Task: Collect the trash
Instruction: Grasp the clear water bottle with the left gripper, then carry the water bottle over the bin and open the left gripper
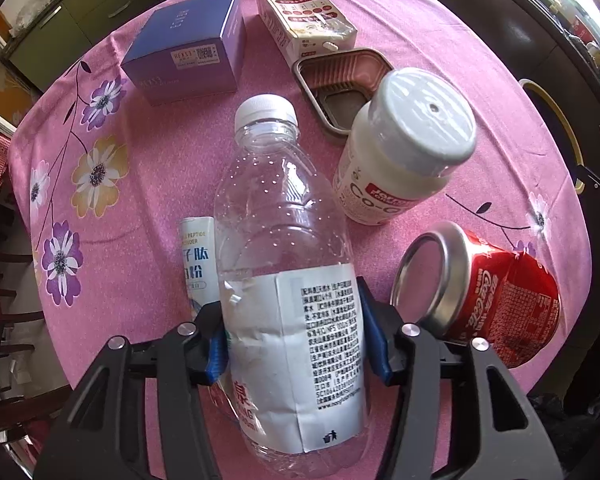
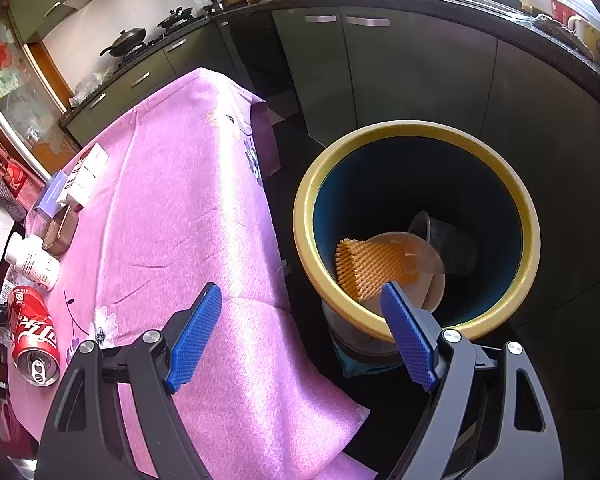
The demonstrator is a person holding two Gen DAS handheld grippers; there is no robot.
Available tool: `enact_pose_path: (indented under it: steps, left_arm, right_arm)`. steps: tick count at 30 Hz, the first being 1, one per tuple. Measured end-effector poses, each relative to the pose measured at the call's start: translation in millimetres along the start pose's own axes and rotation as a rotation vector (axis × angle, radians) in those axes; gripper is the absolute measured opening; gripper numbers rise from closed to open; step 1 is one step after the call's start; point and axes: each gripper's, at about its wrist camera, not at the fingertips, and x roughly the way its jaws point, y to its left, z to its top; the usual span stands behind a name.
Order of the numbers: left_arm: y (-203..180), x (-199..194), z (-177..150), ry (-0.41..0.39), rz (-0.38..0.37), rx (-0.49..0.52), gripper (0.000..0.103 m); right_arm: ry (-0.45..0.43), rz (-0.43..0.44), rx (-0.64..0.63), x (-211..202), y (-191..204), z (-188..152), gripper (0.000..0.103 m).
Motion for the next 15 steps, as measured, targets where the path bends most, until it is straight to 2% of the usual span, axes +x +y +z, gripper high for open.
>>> enact_pose_path:
  steps: [10,15]
  left_arm:
    - [3,-27,-10,-0.062,0.001,-0.015,0.051]
    - [4,-54,-14,-0.100,0.017,-0.010,0.051]
  right_arm:
    - [0.003,0.010,-0.003,2,3,-2,0.081]
    - [-0.007,0.019,-0.004,-2,4,-1,0.081]
